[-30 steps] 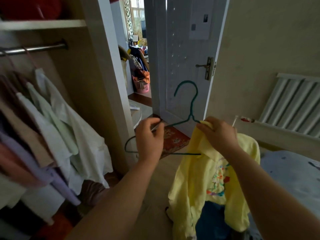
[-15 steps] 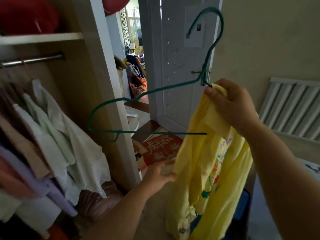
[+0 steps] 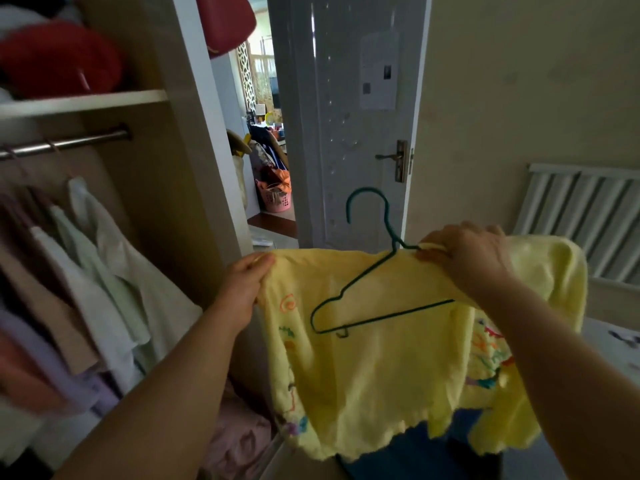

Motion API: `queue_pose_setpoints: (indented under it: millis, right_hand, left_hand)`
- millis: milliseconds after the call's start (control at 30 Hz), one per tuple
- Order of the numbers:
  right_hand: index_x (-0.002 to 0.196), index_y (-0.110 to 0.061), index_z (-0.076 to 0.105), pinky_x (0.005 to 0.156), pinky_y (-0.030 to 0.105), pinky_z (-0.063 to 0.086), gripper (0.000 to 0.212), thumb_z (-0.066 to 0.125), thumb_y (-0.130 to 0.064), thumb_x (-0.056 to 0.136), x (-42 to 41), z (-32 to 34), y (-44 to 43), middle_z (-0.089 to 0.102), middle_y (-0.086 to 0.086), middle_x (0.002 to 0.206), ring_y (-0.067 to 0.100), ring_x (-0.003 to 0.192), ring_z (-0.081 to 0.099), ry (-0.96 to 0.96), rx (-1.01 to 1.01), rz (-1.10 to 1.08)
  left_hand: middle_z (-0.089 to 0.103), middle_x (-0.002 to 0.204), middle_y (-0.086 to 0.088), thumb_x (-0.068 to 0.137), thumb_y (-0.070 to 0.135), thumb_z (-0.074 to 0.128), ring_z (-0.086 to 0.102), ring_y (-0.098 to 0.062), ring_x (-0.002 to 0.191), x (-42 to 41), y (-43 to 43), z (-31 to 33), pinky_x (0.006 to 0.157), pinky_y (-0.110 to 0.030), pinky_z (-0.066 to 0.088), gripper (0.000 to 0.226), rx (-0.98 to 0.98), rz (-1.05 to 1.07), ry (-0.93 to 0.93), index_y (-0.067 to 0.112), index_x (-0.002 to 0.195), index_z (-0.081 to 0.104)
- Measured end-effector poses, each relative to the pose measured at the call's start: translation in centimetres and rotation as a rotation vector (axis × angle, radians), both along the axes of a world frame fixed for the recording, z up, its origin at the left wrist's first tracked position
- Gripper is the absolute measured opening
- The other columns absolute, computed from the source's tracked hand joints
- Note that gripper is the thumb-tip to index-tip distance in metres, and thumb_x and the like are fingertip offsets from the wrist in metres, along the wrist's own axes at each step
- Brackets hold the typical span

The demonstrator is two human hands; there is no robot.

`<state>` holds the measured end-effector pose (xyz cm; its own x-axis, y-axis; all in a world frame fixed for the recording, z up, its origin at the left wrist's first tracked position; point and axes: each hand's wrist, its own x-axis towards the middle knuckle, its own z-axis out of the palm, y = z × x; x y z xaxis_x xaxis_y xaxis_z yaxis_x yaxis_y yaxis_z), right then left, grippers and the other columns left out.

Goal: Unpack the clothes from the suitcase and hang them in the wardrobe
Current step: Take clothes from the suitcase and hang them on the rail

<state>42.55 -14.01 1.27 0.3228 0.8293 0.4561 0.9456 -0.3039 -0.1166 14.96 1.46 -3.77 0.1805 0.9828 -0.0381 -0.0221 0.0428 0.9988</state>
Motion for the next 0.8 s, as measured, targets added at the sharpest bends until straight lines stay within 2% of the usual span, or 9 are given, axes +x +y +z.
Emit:
queue_pose_setpoints:
  millis: [133,267,300,400,500,567,633,733,800]
  right_hand:
    - [0.113,-0.038,0.065,0.081,0.034,0.030,0.029,0.042,-0.041,0.097,-1.6,-2.1,0.9,0.066,-0.002,0.102,0.022,0.095,0.053,0.057,0.085,-0.220]
    - [0.112,-0.030,0.066,0.091,0.037,0.030,0.028,0.045,-0.039,0.096,-2.6,-2.7,2.0,0.067,0.004,0.107,0.027,0.101,0.054,0.351,0.250,-0.269]
    - [0.112,-0.029,0.066,0.087,0.036,0.028,0.028,0.046,-0.040,0.095,-2.7,-2.7,2.1,0.067,0.005,0.108,0.027,0.102,0.053,0.385,0.287,-0.249]
    - [0.111,-0.027,0.066,0.087,0.038,0.026,0.029,0.049,-0.042,0.093,-2.8,-1.8,2.2,0.066,0.005,0.108,0.028,0.106,0.050,0.417,0.359,-0.144]
    - [0.110,-0.027,0.066,0.093,0.040,0.024,0.029,0.050,-0.043,0.093,-2.8,-0.2,2.5,0.066,0.002,0.111,0.026,0.110,0.049,0.451,0.415,-0.025]
    - [0.110,-0.026,0.067,0.090,0.038,0.024,0.028,0.051,-0.041,0.093,-3.1,0.8,2.7,0.066,0.002,0.110,0.026,0.109,0.048,0.460,0.458,0.012]
    - [0.113,-0.026,0.065,0.090,0.037,0.025,0.028,0.048,-0.040,0.094,-3.6,1.4,2.9,0.061,0.004,0.113,0.027,0.109,0.044,0.409,0.437,-0.012]
    - [0.122,-0.032,0.058,0.091,0.039,0.029,0.031,0.042,-0.027,0.095,-4.1,1.6,2.8,0.045,0.006,0.117,0.028,0.108,0.037,0.138,0.283,-0.191]
    - [0.132,-0.029,0.049,0.084,0.038,0.039,0.043,0.037,-0.014,0.094,-4.1,2.0,2.8,0.044,0.010,0.118,0.030,0.104,0.045,0.158,0.172,-0.220]
  left_hand:
    - [0.069,0.097,-0.006,0.090,0.025,0.062,0.065,-0.022,0.086,1.1,-2.8,2.3,0.075,-0.034,0.054,0.018,-0.032,-0.056,-0.027,0.016,0.106,0.065]
    - [0.071,0.092,-0.005,0.096,0.021,0.052,0.068,-0.023,0.083,2.9,-6.2,4.1,0.067,-0.033,0.056,0.016,0.039,-0.497,0.160,0.015,0.102,0.066]
    - [0.072,0.097,-0.001,0.097,0.019,0.050,0.068,-0.022,0.089,3.2,-6.3,4.6,0.071,-0.032,0.058,0.018,0.134,-0.486,0.190,0.018,0.103,0.067]
    - [0.059,0.122,0.013,0.093,0.014,0.056,0.055,-0.014,0.115,3.1,-4.0,6.9,0.094,-0.036,0.051,0.032,0.652,-0.006,0.476,0.032,0.120,0.059]
    - [0.053,0.133,0.006,0.088,0.026,0.064,0.045,-0.018,0.126,2.8,-2.2,8.5,0.109,-0.042,0.033,0.046,0.935,-0.093,0.995,0.030,0.132,0.050]
    - [0.066,0.104,0.003,0.087,0.040,0.061,0.060,-0.022,0.103,3.2,-2.1,8.6,0.092,-0.042,0.047,0.029,0.854,-0.198,1.084,0.026,0.113,0.060]
    - [0.065,0.083,0.002,0.089,0.045,0.057,0.063,-0.019,0.078,3.5,-2.2,8.5,0.072,-0.037,0.053,0.028,0.815,-0.171,0.976,0.019,0.098,0.063]
    - [0.064,0.078,0.002,0.088,0.050,0.056,0.062,-0.019,0.072,3.4,-1.9,8.8,0.068,-0.038,0.053,0.031,0.813,-0.014,0.878,0.020,0.090,0.064]
    - [0.063,0.078,0.003,0.088,0.049,0.057,0.061,-0.021,0.075,3.3,-1.8,8.9,0.068,-0.037,0.052,0.029,0.806,0.053,0.875,0.021,0.088,0.063]
